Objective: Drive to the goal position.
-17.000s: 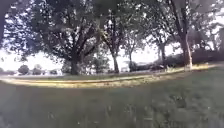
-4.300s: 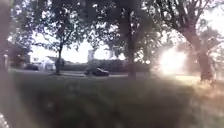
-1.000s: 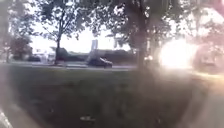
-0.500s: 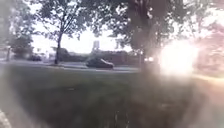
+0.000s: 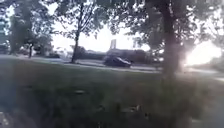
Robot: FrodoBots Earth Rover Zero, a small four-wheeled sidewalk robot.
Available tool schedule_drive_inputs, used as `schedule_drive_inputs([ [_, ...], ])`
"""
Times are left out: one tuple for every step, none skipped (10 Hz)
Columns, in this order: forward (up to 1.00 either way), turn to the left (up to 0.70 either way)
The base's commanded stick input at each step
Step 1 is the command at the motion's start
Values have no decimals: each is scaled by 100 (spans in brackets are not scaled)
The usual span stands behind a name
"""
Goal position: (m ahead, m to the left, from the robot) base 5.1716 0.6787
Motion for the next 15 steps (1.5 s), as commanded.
schedule_drive_inputs([
  [70, 2],
  [70, 0],
  [70, 0],
  [70, 0],
  [70, 0],
  [70, 0],
  [70, 0],
  [70, 0],
  [70, 0],
  [70, 0],
  [70, 0],
  [70, 0],
  [70, 0],
  [70, 0],
  [70, 0],
])
